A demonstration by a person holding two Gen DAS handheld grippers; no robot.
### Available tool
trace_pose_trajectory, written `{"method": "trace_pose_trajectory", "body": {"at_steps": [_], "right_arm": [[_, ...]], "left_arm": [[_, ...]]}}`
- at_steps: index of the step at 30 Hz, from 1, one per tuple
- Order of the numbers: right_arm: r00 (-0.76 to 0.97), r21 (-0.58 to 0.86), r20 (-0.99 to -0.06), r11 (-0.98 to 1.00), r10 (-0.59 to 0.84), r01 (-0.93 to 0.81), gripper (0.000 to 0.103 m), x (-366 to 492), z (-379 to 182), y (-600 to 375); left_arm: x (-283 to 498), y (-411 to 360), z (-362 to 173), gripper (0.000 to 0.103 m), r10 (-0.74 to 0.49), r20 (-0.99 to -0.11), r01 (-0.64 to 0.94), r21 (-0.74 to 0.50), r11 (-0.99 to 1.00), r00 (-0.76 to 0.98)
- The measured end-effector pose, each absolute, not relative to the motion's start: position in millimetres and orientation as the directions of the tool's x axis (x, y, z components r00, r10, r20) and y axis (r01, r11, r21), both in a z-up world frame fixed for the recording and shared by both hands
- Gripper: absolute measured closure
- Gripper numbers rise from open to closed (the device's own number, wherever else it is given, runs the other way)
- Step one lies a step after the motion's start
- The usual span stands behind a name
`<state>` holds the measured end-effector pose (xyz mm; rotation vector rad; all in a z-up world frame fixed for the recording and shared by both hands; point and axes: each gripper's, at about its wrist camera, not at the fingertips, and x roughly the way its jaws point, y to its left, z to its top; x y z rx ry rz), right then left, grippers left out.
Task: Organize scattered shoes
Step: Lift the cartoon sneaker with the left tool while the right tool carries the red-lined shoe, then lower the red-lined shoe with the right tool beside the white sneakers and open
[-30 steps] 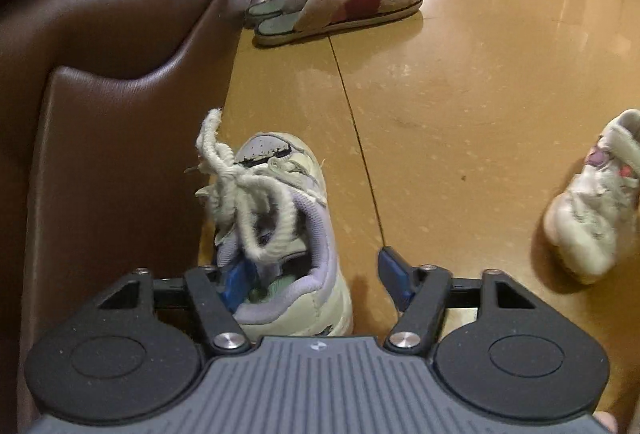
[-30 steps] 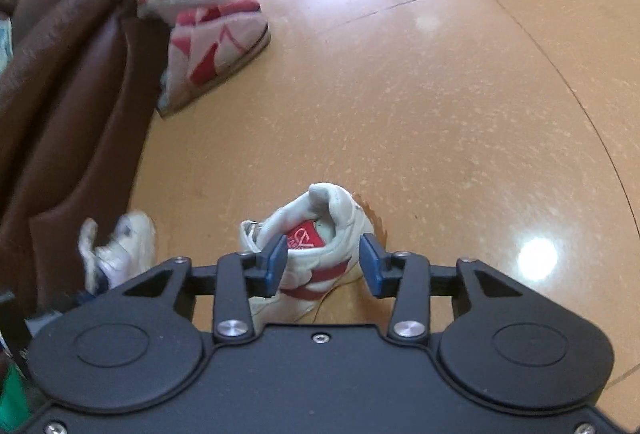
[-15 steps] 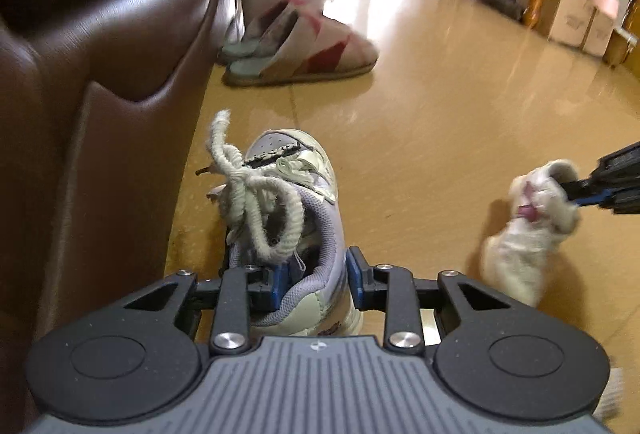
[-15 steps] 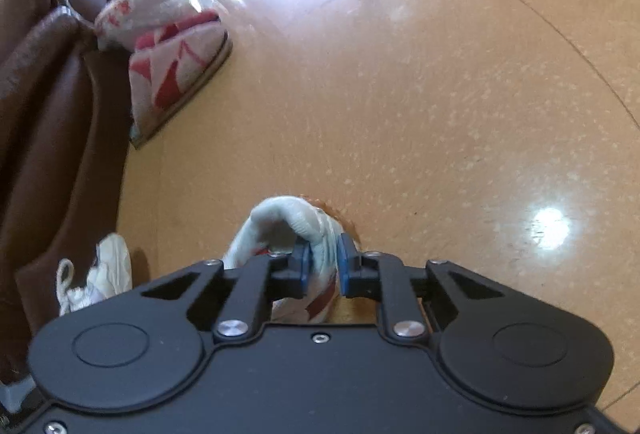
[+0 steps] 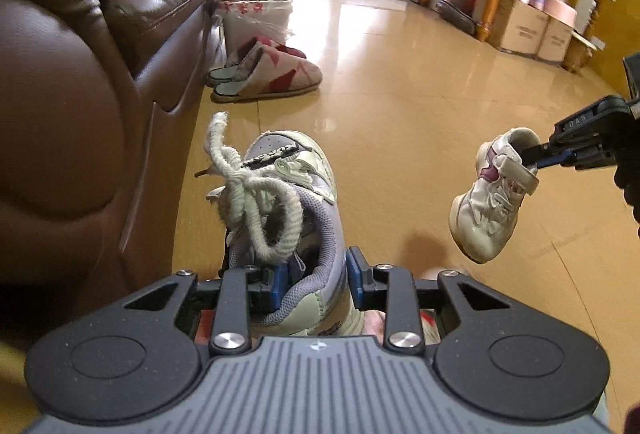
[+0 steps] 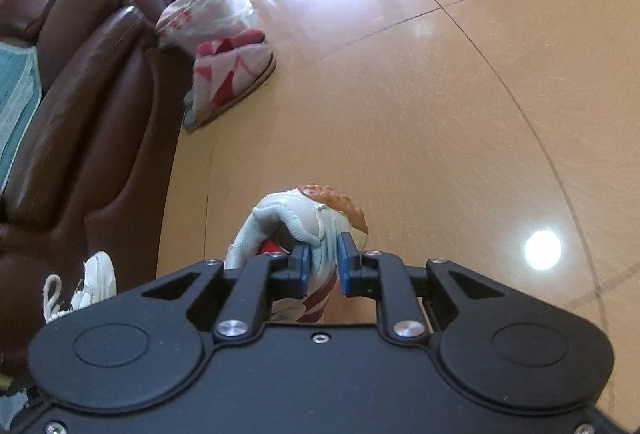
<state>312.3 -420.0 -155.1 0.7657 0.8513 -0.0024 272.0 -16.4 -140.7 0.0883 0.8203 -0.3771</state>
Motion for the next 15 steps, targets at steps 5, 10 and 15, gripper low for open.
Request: {"method": "trace_pose_trajectory", "body": {"at_steps": [5, 10, 15], "right_arm": [[0.635, 0.563, -0.705, 0.794, 0.316, 0.23, 0.088, 233, -131, -403], [0.601, 0.523, -0.728, 0.834, 0.329, 0.177, 0.088, 166, -119, -388], [0.592, 0.49, -0.737, 0.86, 0.325, 0.139, 0.088, 114, -109, -375]], "left_arm": [[216, -7, -113, 0.074, -0.273, -0.732, 0.337, -0.063, 0.939, 0.624], [157, 3, -85, 0.074, -0.272, -0.719, 0.318, -0.075, 0.945, 0.639], [121, 12, -66, 0.074, -0.29, -0.687, 0.302, -0.108, 0.947, 0.666]]}}
